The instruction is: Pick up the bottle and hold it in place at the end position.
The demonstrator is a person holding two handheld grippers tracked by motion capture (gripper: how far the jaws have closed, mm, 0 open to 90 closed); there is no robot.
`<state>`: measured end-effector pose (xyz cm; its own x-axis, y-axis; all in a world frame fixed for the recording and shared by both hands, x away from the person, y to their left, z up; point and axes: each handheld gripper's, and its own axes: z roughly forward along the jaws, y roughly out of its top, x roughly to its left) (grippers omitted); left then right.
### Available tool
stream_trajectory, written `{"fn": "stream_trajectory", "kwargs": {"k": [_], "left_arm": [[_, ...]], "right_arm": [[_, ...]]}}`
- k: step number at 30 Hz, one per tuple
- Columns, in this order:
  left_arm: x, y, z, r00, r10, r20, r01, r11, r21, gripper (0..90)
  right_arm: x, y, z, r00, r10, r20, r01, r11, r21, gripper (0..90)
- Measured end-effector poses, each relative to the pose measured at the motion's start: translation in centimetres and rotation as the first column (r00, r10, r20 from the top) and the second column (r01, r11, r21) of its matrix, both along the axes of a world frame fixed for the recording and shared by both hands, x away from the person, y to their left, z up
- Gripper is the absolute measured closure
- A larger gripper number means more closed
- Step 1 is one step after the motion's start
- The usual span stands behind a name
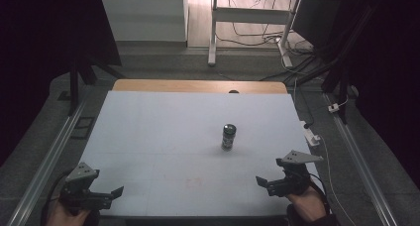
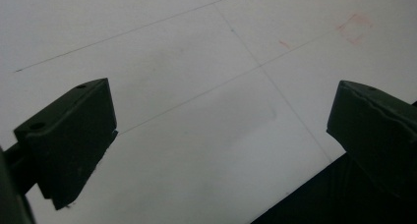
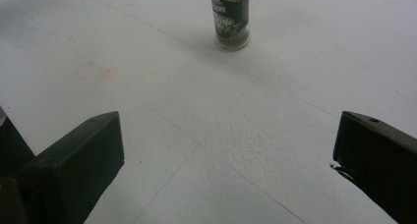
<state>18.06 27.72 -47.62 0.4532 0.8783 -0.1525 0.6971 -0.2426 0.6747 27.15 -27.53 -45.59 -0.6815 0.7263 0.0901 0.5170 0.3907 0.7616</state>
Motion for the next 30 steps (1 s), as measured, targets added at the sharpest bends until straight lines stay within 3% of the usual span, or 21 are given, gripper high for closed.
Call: {"fn": "stream_trajectory", "kwargs": {"k": [2,10,13,22,25,30], "left_arm": [[0.0,0.1,0.0,1.0000,-0.006,-0.001,0.006,0.9999,-0.015,0.0],[0.1,0.0,-0.1,0.9999,-0.005,-0.012,0.005,1.0000,-0.007,0.0],[0.2,0.0,-0.1,0.9998,-0.008,-0.016,0.007,0.9999,-0.013,0.0],[0.4,0.4,-0.1,0.9992,-0.023,-0.034,0.021,0.9982,-0.056,0.0],[0.3,0.5,-0.1,0.9994,-0.026,-0.023,0.025,0.9981,-0.056,0.0],[0.3,0.5,-0.1,0.9991,-0.041,-0.012,0.040,0.9973,-0.061,0.0]], "right_arm": [[0.1,0.2,-0.1,1.0000,0.009,-0.001,-0.009,1.000,0.005,0.0],[0.7,1.3,0.1,0.9988,0.043,0.021,-0.044,0.999,0.008,0.0],[1.1,1.8,0.2,0.9977,0.065,0.020,-0.065,0.997,0.032,0.0],[1.9,2.4,0.0,0.9988,0.048,0.007,-0.048,0.999,0.014,0.0],[2.2,2.6,0.1,0.9988,0.048,0.009,-0.048,0.999,0.012,0.0],[3.1,3.5,0.0,0.9964,0.084,0.007,-0.084,0.996,-0.018,0.0]]}}
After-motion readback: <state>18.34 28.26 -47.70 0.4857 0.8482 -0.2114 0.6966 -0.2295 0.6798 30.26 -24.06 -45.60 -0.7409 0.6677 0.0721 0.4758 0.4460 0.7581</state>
